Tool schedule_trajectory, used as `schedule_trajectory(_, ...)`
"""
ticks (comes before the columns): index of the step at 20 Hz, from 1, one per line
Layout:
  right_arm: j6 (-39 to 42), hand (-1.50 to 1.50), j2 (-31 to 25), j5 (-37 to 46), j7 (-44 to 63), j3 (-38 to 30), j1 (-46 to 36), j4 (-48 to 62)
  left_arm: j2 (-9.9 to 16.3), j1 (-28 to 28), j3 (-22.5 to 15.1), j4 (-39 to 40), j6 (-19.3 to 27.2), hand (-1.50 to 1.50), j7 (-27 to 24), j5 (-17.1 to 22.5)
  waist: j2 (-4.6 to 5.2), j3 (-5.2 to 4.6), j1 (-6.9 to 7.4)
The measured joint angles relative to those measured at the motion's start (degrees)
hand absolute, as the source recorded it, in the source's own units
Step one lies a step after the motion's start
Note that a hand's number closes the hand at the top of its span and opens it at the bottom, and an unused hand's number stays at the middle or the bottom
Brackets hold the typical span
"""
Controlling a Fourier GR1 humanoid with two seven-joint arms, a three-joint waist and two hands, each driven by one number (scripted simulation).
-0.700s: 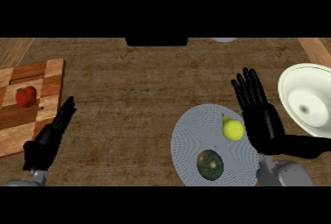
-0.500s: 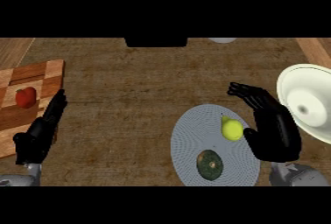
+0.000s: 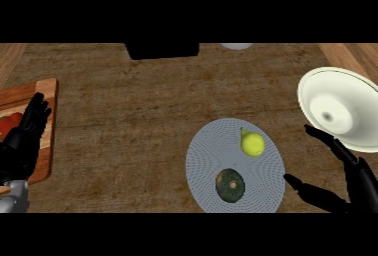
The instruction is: Pick the squash from the placemat and place it in the bowl
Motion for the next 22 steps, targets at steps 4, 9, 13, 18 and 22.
schedule_trajectory(4, -7.7, -1.50, 0.1, 11.4, 0.5, 5.6, 12.9, -7.5, -0.4, -0.5, 0.1, -1.3, 0.8, 0.00, 1.8, 0.0, 0.33, 0.17, 0.62)
schedule_trajectory(9, -12.1, -1.50, -0.2, 23.0, 8.6, 8.4, 24.9, -19.4, -1.0, -2.7, -0.9, -3.1, 0.9, 0.00, 5.0, -0.8, 0.92, 0.27, 2.57)
schedule_trajectory(13, -8.2, -1.50, -1.0, 30.6, 18.6, 8.3, 27.5, -29.2, -1.8, -4.3, -1.1, -3.7, 0.6, 0.00, 6.5, -1.4, 1.22, 0.30, 3.83)
schedule_trajectory(18, 0.9, -1.50, -1.4, 32.4, 30.5, 8.0, 20.3, -31.0, -3.1, -5.3, -1.9, -3.6, 0.7, 0.00, 6.3, -2.9, 1.51, 0.26, 5.03)
schedule_trajectory(22, 11.6, -1.50, -4.5, 32.5, 39.4, 8.2, 14.1, -30.9, -3.2, -5.1, -1.9, -2.9, -0.2, 0.00, 5.5, -3.1, 1.68, 0.21, 5.84)
